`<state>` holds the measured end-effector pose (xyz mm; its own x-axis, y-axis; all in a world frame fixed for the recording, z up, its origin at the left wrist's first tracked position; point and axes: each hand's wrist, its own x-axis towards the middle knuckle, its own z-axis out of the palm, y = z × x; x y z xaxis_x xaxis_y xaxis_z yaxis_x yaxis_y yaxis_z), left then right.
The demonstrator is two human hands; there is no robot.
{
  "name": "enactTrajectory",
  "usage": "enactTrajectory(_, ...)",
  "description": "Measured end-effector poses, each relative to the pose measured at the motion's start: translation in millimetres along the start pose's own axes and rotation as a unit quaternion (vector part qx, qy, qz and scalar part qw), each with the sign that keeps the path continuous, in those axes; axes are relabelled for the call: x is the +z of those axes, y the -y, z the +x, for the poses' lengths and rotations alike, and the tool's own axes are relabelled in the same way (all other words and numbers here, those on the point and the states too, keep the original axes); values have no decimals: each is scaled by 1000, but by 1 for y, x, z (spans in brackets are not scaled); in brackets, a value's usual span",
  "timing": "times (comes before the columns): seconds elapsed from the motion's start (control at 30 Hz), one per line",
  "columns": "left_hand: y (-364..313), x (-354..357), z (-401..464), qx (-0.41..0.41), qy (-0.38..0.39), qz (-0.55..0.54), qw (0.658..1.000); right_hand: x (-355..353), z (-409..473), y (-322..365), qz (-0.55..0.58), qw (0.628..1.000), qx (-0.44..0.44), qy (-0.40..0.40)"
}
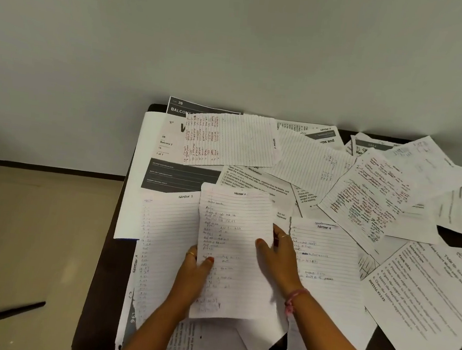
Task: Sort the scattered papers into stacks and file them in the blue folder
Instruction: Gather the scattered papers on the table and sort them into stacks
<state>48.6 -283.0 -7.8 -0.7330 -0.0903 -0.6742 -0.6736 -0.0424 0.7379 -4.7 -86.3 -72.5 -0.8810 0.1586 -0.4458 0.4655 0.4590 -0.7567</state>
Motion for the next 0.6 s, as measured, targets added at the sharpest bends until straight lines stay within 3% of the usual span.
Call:
enactTrajectory(0.1, -1, -1, 0, -12, -5, -38, 999, -14, -23, 40, 3, 1000, -7, -17)
enactTrajectory(0.2, -4, -4, 0, -18, 0, -83, 996, -21, -27, 45, 79, 997, 21, -12)
enactTrajectory(0.37, -9, -5, -2, -22, 27, -119, 992, -29, -29, 47, 154, 985, 41, 66)
enactTrajectory(0.6, -5, 2, 0, -3, 39, -68, 997, -29, -35, 40, 168, 980, 42, 98)
